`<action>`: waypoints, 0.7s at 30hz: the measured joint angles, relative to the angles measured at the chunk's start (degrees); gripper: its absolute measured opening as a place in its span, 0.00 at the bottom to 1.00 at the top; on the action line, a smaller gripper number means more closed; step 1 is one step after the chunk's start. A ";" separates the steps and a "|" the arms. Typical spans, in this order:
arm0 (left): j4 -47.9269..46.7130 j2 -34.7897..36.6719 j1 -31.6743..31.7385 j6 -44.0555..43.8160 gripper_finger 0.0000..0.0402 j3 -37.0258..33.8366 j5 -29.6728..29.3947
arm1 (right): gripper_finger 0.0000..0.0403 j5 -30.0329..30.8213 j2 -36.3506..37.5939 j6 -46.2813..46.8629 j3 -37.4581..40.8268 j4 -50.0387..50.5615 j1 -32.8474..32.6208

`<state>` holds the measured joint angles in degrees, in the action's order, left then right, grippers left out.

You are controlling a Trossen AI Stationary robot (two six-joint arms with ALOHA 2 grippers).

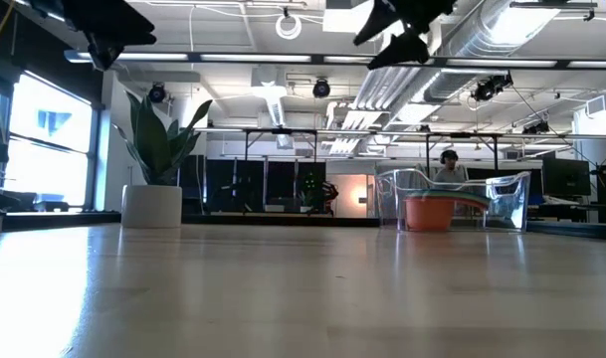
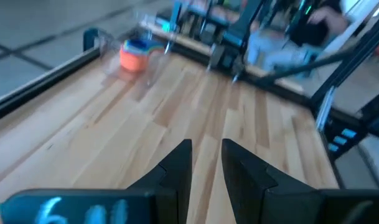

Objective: Nest measuring cups in basket
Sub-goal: Return to Home Position

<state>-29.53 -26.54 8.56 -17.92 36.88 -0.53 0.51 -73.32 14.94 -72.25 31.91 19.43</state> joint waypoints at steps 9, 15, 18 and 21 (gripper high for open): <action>9.79 13.75 0.00 1.04 0.19 -12.38 0.04 | 0.77 1.02 -0.07 9.98 0.00 -1.81 -5.34; 10.60 21.28 0.00 6.05 0.19 -19.43 -0.12 | 0.77 7.45 -0.07 14.29 0.00 -2.06 -8.81; 12.17 24.54 0.00 5.54 0.19 -22.84 -0.11 | 0.77 8.44 -0.07 17.22 0.00 -3.19 -10.49; 15.18 26.36 0.00 5.97 0.19 -26.15 -0.41 | 0.77 8.51 -0.07 18.39 0.00 -4.22 -11.71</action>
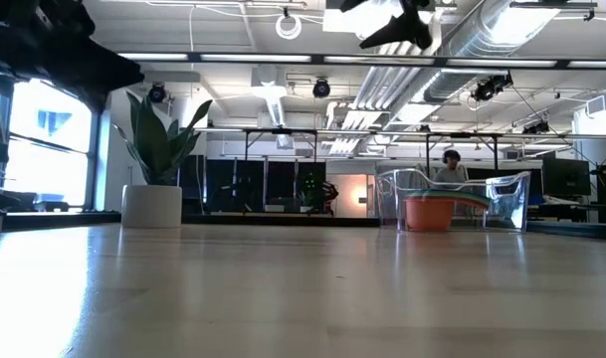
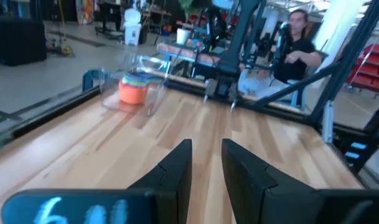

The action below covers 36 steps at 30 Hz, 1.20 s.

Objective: Nest measuring cups in basket
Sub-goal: Return to Home Position

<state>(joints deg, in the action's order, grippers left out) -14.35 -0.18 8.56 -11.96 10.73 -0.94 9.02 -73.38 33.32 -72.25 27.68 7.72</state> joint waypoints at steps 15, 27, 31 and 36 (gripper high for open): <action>14.42 -0.57 0.00 -0.38 0.19 -9.95 0.27 | 0.77 1.55 -0.02 3.73 0.00 -0.19 -0.65; 14.44 -3.27 -0.02 6.08 0.19 -9.93 0.23 | 0.77 3.54 2.30 -9.97 0.00 0.39 -0.65; 14.52 -3.35 -0.01 6.13 0.19 -9.94 0.23 | 0.77 5.53 7.14 -15.89 0.00 1.32 -0.76; 14.56 -3.35 -0.01 6.13 0.19 -9.94 0.23 | 0.77 6.10 15.77 -20.29 0.00 10.90 -0.76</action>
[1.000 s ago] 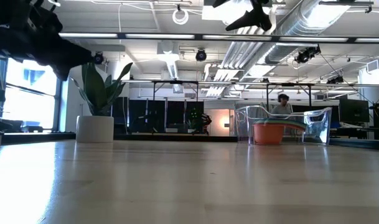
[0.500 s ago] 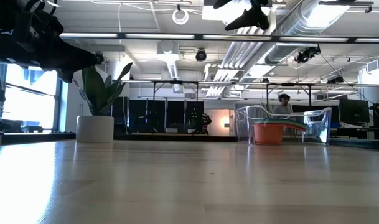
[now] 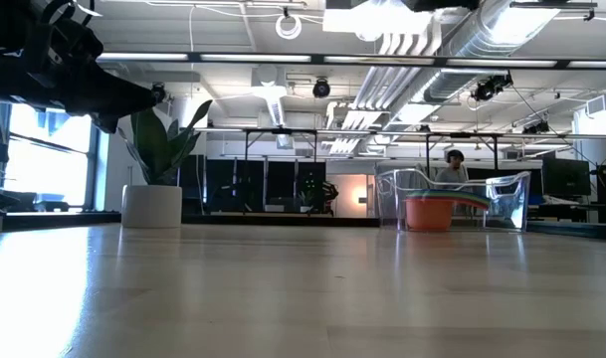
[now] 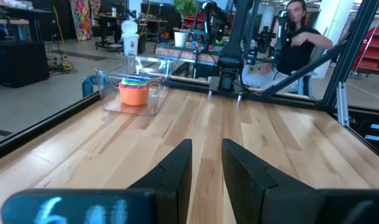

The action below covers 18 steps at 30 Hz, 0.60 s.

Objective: Nest measuring cups in basket
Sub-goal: Return to Home Position

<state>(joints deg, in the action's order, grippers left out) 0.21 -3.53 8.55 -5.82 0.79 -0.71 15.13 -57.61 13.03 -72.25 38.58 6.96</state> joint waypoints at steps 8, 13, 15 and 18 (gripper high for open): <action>0.00 0.00 0.00 0.04 0.19 0.00 0.00 | 0.77 2.52 20.24 0.06 20.54 -14.11 -0.76; 0.00 0.00 0.00 0.04 0.19 0.01 0.00 | 0.77 -3.27 29.77 2.65 35.11 -23.10 -0.76; 0.00 0.00 0.01 0.04 0.19 0.01 0.00 | 0.77 -5.13 32.41 3.60 39.56 -24.87 -0.76; 0.00 0.00 0.01 0.04 0.19 0.01 0.00 | 0.77 -8.36 35.56 4.05 45.37 -27.11 -0.76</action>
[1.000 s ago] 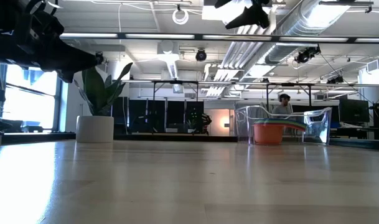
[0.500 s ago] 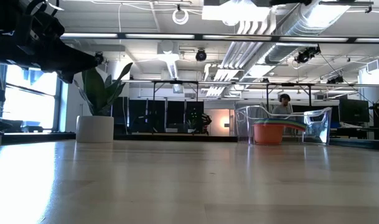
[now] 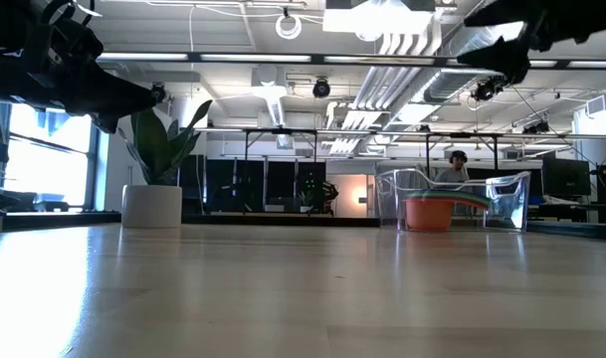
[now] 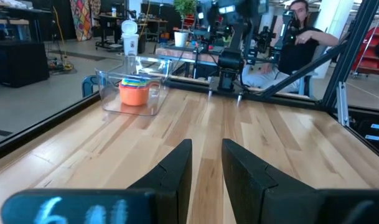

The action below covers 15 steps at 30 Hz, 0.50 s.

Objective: Nest measuring cups in basket
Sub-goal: Return to Home Position

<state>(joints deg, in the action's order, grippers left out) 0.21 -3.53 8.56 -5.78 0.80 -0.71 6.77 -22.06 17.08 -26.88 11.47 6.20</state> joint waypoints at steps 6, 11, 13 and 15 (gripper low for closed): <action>0.00 0.00 -0.02 0.00 0.19 0.00 0.00 | 0.77 -2.32 5.05 0.88 8.33 -2.18 0.00; 0.00 0.00 0.00 0.00 0.19 0.00 0.00 | 0.77 -3.04 10.63 2.12 13.14 -2.83 0.00; 0.00 0.00 0.00 0.00 0.19 0.00 0.00 | 0.77 -3.39 13.28 2.43 14.91 -2.80 0.01; 0.00 0.00 -0.02 0.00 0.19 0.00 0.00 | 0.77 -3.50 15.86 2.45 16.38 -2.76 0.00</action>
<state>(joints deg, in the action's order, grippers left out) 0.21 -3.53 8.54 -5.78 0.80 -0.71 3.26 -6.19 19.53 -10.50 8.71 6.20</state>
